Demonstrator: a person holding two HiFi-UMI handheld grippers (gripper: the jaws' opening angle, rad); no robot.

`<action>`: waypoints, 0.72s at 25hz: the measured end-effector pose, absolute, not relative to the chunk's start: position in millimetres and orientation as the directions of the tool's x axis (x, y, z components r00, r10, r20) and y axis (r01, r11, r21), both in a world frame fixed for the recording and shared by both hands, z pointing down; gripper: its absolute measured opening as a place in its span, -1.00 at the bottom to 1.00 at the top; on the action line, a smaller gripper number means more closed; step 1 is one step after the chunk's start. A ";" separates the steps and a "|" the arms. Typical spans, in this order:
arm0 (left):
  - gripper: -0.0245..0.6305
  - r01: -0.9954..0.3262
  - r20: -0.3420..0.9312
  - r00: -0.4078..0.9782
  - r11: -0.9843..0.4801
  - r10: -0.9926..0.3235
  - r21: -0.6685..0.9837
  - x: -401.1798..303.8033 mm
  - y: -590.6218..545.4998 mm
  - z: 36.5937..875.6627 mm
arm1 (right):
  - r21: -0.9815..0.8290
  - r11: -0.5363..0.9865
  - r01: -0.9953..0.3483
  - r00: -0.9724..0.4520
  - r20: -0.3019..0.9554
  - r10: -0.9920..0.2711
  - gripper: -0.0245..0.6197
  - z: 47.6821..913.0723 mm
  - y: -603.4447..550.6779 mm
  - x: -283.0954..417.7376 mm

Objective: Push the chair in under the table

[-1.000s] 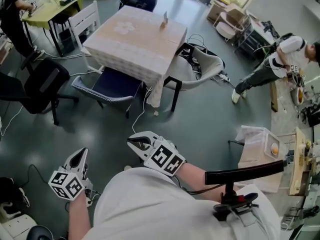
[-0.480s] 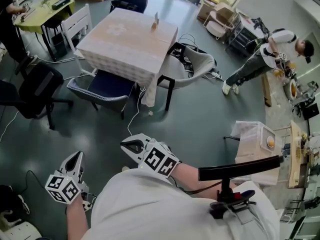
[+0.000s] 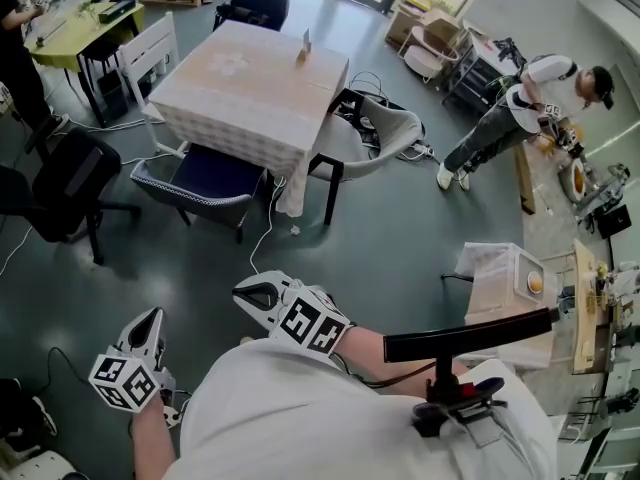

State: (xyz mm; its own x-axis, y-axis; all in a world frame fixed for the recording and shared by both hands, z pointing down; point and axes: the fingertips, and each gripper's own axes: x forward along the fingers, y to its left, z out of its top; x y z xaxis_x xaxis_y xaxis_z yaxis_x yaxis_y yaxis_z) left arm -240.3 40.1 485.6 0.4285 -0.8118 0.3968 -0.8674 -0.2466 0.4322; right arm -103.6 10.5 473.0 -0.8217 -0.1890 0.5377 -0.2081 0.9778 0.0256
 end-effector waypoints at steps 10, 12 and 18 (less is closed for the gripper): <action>-0.89 -0.861 0.391 0.427 -0.234 -0.815 0.452 -246.2 43.1 490.3 | -0.013 0.978 -0.207 -0.834 0.526 -0.169 -0.88 469.4 13.9 -109.7; -0.89 -0.862 0.391 0.425 -0.233 -0.816 0.451 -246.2 43.9 489.9 | -0.011 0.979 -0.206 -0.835 0.524 -0.170 -0.88 468.6 14.2 -109.7; -0.89 -0.867 0.391 0.412 -0.222 -0.823 0.446 -242.3 44.1 490.7 | -0.006 0.979 -0.202 -0.833 0.527 -0.169 -0.88 470.1 14.3 -104.2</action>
